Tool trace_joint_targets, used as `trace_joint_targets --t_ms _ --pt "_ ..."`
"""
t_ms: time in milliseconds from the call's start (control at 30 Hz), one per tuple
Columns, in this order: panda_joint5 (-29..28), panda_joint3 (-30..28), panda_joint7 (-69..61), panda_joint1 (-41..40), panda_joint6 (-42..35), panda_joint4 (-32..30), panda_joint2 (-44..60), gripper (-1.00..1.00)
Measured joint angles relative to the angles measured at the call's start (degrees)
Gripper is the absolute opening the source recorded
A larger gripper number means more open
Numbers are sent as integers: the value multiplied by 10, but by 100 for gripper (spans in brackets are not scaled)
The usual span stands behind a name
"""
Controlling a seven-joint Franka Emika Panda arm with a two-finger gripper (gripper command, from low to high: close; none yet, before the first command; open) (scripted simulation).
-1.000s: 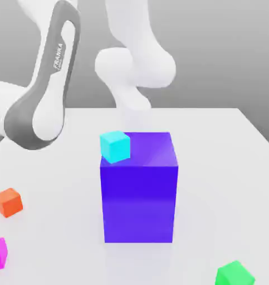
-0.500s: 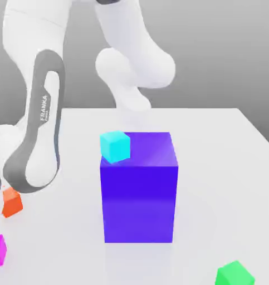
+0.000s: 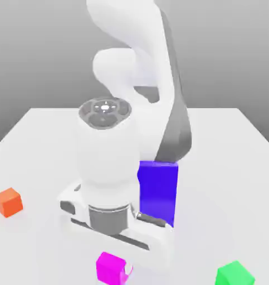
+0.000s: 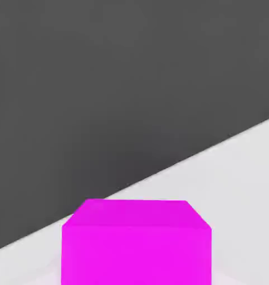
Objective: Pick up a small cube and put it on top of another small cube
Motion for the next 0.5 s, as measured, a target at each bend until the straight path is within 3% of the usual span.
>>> trace_joint_targets --t_ms 167,233,267,500 --pt "-47 63 -59 71 -1 6 12 -100" --pt "-80 60 -56 98 30 15 55 -100" --pt "-89 56 -52 105 42 17 69 100" --pt "-91 57 -53 107 41 17 69 100"
